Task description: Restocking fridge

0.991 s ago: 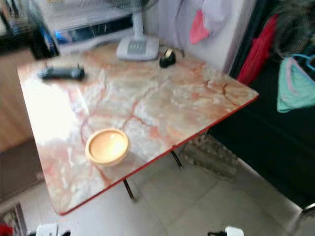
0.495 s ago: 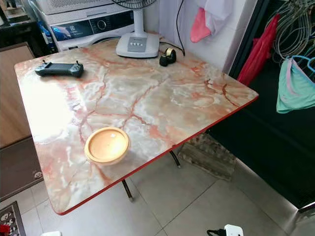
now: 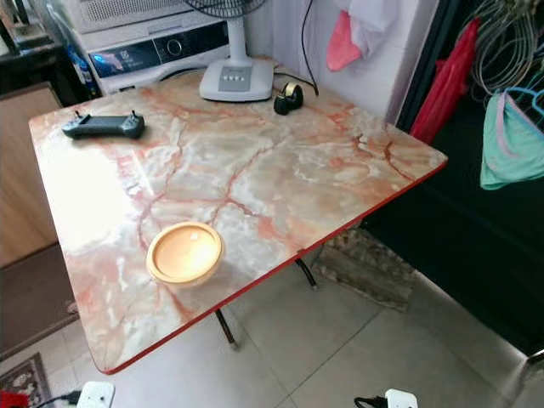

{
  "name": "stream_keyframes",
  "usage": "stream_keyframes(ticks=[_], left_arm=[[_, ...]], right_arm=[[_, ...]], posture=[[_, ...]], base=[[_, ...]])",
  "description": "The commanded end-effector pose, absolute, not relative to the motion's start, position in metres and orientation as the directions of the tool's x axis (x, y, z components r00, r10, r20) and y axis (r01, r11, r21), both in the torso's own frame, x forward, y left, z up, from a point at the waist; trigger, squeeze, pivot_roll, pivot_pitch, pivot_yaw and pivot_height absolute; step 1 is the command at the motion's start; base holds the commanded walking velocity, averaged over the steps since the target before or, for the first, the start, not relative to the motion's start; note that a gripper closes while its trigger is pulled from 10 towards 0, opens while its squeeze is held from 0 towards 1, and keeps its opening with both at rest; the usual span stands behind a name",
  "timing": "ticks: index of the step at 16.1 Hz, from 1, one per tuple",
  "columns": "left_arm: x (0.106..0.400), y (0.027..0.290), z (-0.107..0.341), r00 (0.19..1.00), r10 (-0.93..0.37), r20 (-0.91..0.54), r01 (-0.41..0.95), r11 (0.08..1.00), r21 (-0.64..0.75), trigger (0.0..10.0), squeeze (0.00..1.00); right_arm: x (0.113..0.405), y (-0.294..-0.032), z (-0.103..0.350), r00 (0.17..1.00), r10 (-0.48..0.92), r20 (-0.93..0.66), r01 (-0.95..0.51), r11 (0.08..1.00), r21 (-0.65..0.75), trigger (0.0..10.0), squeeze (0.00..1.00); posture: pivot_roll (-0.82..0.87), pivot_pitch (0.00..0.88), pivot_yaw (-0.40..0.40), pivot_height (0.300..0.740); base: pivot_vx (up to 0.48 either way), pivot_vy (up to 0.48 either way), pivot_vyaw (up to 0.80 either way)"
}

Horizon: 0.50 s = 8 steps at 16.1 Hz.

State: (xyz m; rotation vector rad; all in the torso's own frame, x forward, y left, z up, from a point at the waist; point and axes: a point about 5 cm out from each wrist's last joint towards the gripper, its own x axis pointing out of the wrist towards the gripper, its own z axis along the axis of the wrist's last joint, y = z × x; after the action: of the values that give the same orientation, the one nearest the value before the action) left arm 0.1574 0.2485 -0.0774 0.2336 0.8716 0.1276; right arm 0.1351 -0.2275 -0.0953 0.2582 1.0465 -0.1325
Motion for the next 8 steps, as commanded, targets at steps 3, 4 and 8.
stream_keyframes(ticks=[3,4,8], left_arm=[[0.1449,0.2544,-0.0829,0.573,0.226,-0.788,-0.029,0.966,0.256,10.0,0.00],[0.1449,0.2538,-0.0830,0.576,0.230,-0.785,-0.037,0.966,0.256,10.0,0.00],[0.1441,0.2526,-0.0835,0.577,0.241,-0.780,-0.054,0.965,0.257,10.0,0.00]], right_arm=[[0.1307,-0.2275,-0.0968,0.490,0.003,-0.872,0.239,0.961,0.138,10.0,0.00],[0.1297,-0.2287,-0.0969,0.485,0.001,-0.875,0.237,0.962,0.133,10.0,0.00],[0.1282,-0.2296,-0.0972,0.472,0.009,-0.882,0.213,0.969,0.124,10.0,0.00]], posture=[[0.09,0.068,0.021,0.740],[0.10,0.066,0.014,0.740],[0.10,0.066,0.010,0.740]], base=[[0.000,0.000,0.00],[0.000,0.000,0.00],[0.000,0.000,0.00]])
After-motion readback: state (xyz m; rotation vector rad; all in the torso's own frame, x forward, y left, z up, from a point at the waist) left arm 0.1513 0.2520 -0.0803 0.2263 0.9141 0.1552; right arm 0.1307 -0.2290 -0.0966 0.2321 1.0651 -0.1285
